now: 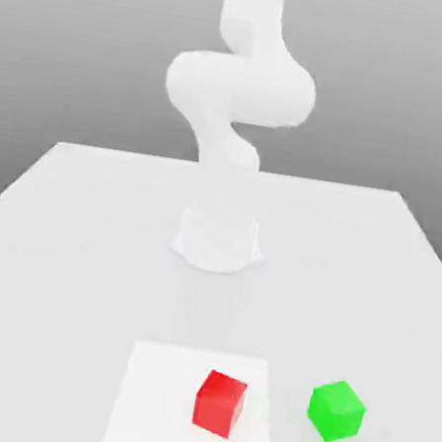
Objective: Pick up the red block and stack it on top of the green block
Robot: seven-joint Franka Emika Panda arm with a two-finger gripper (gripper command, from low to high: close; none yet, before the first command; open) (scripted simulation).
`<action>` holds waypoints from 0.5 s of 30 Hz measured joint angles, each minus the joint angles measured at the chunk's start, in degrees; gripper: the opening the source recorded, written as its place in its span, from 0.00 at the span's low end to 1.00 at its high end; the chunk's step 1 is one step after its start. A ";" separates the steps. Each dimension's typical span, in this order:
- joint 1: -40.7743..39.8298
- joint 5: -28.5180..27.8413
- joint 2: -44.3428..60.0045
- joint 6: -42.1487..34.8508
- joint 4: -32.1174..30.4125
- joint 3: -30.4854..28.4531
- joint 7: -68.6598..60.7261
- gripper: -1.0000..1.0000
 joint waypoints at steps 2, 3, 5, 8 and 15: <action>-0.75 -0.29 4.42 2.23 -1.78 1.10 2.20 0.50; -1.07 -0.46 6.55 3.30 -2.63 1.59 3.28 0.50; -1.71 -0.79 10.74 5.40 -4.31 2.56 5.41 0.50; -2.59 -1.30 16.99 8.53 -6.81 3.93 8.59 0.50; -3.49 -2.58 31.56 15.83 -12.63 5.88 16.06 0.50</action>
